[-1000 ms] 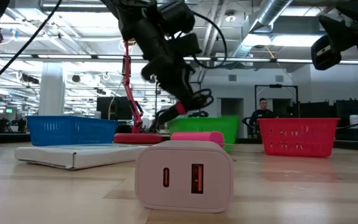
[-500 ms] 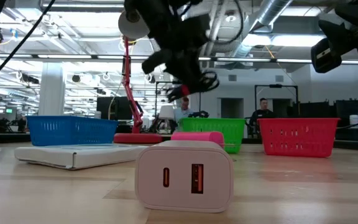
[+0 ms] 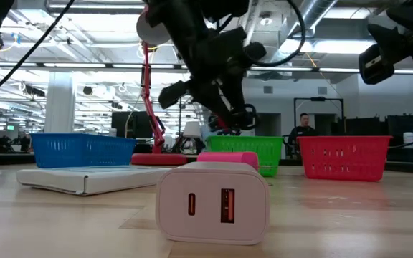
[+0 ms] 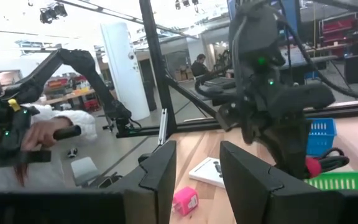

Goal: Pick and place items into bin
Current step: Put the black charger cable into the green bin, then put the pink charger cable into the green bin

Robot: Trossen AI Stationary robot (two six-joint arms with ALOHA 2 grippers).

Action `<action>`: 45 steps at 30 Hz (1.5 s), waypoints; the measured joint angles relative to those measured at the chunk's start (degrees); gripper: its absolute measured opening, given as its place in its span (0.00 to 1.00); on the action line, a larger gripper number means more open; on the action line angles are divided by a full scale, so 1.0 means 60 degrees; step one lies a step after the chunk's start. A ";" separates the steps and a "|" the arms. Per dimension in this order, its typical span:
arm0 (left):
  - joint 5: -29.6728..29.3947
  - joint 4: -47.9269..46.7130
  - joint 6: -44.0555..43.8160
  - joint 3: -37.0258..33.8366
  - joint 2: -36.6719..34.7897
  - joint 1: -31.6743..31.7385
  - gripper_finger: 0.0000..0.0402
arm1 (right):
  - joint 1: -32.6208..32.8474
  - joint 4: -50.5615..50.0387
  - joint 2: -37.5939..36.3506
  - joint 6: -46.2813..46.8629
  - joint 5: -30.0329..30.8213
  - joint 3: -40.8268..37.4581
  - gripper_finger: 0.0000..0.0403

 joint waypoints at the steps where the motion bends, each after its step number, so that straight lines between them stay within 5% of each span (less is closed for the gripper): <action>1: 0.0215 0.0028 0.0010 0.0014 0.0076 0.0005 0.18 | 0.0000 -0.0064 0.0002 0.0000 0.0000 0.0000 0.30; 31: -0.2977 0.0040 -0.0616 0.0003 0.0967 -0.0317 0.42 | 0.0000 0.0488 -0.0001 -0.0004 0.0162 0.0024 0.30; 45: -0.2348 -0.0125 -0.5041 0.0003 -0.2690 -0.0267 0.40 | 0.0004 0.0230 0.1537 -0.0497 0.0880 0.2208 0.48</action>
